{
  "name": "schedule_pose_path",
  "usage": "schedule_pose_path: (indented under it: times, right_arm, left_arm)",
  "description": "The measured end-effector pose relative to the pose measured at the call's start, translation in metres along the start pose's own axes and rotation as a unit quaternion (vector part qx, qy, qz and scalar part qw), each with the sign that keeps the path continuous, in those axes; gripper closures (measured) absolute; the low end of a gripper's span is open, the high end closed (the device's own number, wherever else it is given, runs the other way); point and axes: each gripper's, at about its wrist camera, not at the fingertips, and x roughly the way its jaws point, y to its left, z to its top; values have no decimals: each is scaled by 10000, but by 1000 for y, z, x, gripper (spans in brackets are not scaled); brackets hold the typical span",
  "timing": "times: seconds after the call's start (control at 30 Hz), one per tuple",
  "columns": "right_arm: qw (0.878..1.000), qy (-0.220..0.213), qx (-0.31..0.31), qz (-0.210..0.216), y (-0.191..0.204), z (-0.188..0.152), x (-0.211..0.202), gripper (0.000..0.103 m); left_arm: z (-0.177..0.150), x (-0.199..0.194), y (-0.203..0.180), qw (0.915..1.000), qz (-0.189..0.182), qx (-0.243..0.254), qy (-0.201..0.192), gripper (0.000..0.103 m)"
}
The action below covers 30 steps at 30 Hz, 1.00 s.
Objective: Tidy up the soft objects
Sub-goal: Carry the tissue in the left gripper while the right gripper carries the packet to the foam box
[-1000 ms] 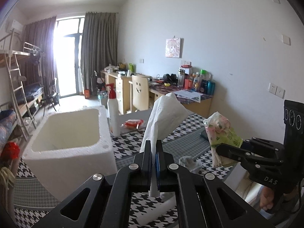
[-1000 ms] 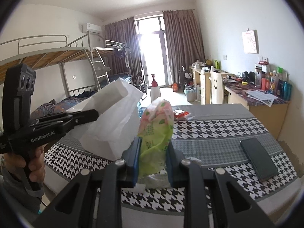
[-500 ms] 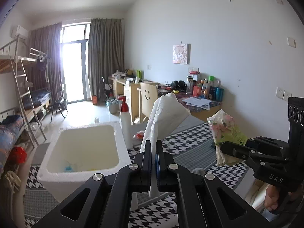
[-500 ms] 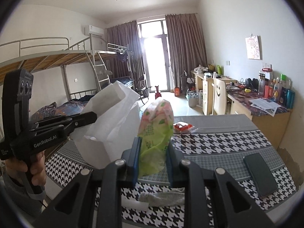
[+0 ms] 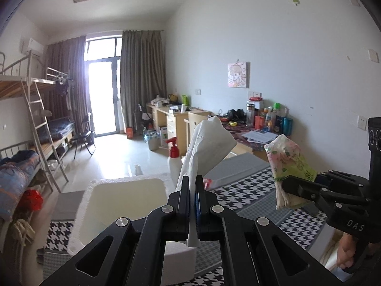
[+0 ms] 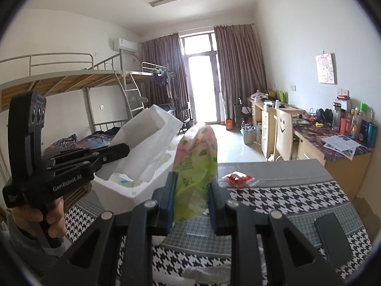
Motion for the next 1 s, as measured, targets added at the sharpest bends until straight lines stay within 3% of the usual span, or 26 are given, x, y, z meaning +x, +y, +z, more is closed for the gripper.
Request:
schedule_pose_path:
  times: [0.3,1.0]
  right_arm:
    - [9999,-31,-65,137,10,18,13,75]
    - [9949,158,-421,903,54,36,57,75]
  left_arm:
    - [9,-1,20,9994,316,-108,-69,99]
    - [6,0,55,9926,1128,-455,4,99]
